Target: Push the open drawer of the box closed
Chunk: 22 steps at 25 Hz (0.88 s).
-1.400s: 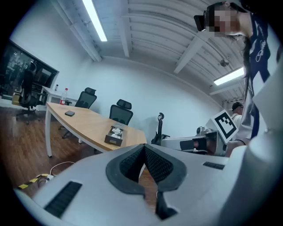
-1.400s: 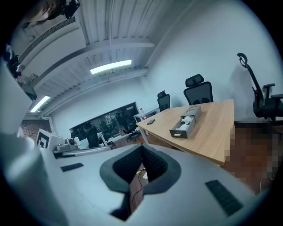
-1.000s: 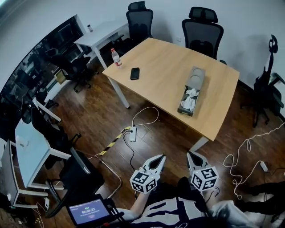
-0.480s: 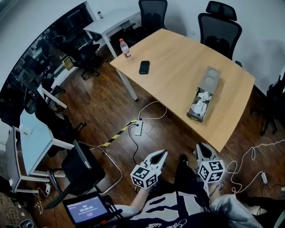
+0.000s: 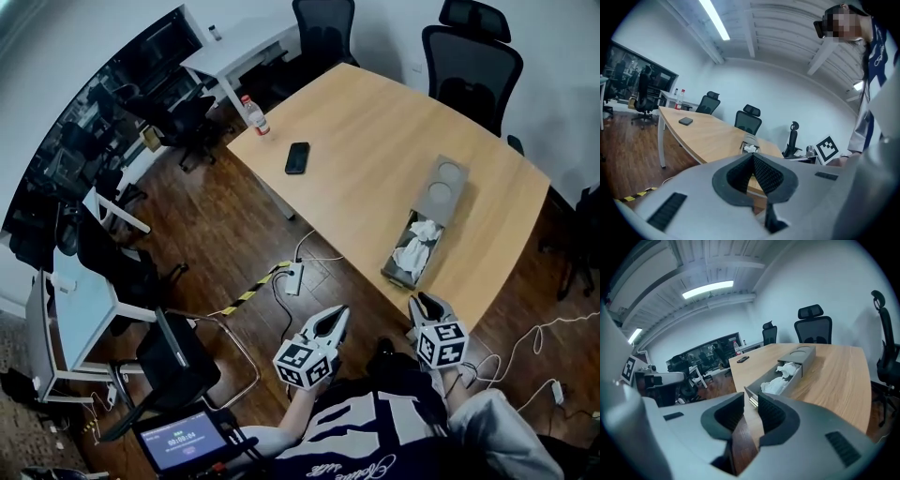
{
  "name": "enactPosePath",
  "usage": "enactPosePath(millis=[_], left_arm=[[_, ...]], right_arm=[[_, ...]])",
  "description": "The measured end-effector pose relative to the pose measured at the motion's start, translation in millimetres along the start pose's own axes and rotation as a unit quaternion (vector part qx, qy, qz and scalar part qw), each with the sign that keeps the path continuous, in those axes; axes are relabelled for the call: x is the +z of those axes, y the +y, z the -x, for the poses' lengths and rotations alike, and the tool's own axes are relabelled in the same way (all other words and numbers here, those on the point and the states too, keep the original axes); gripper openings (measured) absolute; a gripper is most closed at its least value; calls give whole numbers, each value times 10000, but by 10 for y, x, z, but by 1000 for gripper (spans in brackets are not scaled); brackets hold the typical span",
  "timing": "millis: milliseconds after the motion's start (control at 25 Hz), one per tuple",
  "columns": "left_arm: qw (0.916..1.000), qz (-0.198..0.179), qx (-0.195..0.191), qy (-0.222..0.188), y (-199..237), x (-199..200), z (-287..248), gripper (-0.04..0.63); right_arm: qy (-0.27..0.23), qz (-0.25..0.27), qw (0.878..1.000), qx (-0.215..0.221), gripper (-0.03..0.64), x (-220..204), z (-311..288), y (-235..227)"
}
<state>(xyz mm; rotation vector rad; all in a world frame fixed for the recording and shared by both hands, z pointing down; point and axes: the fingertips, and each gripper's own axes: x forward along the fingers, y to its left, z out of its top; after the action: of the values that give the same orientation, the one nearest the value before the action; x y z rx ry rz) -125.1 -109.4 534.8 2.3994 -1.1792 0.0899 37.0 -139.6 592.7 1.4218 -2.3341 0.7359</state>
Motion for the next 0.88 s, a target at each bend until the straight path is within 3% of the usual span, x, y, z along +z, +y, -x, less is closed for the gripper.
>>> enactPosePath(millis=[200, 400, 680, 880], left_arm=[[9999, -33, -6, 159, -20, -24, -405, 2], [9993, -47, 2, 379, -58, -37, -572, 2], [9976, -31, 37, 692, 1, -101, -661, 2], [9968, -21, -192, 777, 82, -91, -915, 2]], right_arm=[[411, 316, 9985, 187, 97, -133, -350, -225], [1053, 635, 9924, 52, 134, -405, -549, -377], [1206, 258, 9923, -87, 137, -472, -709, -447], [1174, -2, 9931, 27, 138, -485, -771, -467]])
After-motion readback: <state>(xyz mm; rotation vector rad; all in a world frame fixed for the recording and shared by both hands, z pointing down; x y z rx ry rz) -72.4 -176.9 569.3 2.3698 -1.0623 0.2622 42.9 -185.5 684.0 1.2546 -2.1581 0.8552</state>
